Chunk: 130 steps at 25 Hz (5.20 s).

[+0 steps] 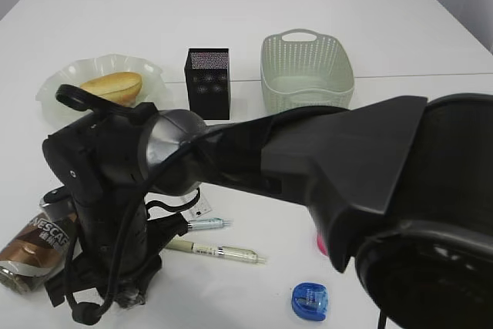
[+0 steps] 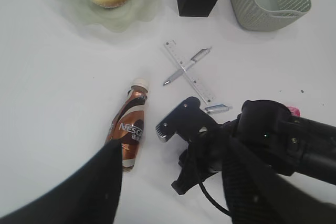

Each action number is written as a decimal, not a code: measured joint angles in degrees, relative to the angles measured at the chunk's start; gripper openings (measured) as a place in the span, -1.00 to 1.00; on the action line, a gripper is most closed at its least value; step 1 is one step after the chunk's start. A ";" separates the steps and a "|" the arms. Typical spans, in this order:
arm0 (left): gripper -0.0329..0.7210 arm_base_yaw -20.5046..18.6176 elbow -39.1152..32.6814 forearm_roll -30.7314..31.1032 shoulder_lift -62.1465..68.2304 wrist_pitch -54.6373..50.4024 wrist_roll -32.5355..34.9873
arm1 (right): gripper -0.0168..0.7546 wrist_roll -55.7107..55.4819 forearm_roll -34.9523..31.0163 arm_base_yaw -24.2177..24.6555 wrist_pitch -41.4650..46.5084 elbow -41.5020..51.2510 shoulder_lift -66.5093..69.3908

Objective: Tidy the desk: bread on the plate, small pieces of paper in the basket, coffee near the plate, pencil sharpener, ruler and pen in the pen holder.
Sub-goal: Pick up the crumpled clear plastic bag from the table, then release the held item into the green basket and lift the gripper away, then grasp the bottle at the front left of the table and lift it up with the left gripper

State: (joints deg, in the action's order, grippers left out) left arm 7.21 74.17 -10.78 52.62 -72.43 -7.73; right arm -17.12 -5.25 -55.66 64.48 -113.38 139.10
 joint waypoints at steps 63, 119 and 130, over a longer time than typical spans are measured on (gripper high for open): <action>0.21 0.00 0.00 -0.13 -0.12 0.00 0.00 | 0.21 1.90 12.02 35.58 0.64 -34.54 6.48; 0.38 12.97 0.00 16.37 53.28 11.63 6.50 | 0.15 21.57 3.28 36.97 7.19 38.61 -72.66; 0.38 9.47 0.00 15.62 59.68 14.11 6.17 | 0.15 21.57 3.28 36.97 7.44 41.37 -78.36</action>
State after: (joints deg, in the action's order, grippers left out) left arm 16.68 74.17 4.85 112.29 -58.32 -1.56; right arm 4.45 -1.97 -18.70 71.91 -72.01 60.74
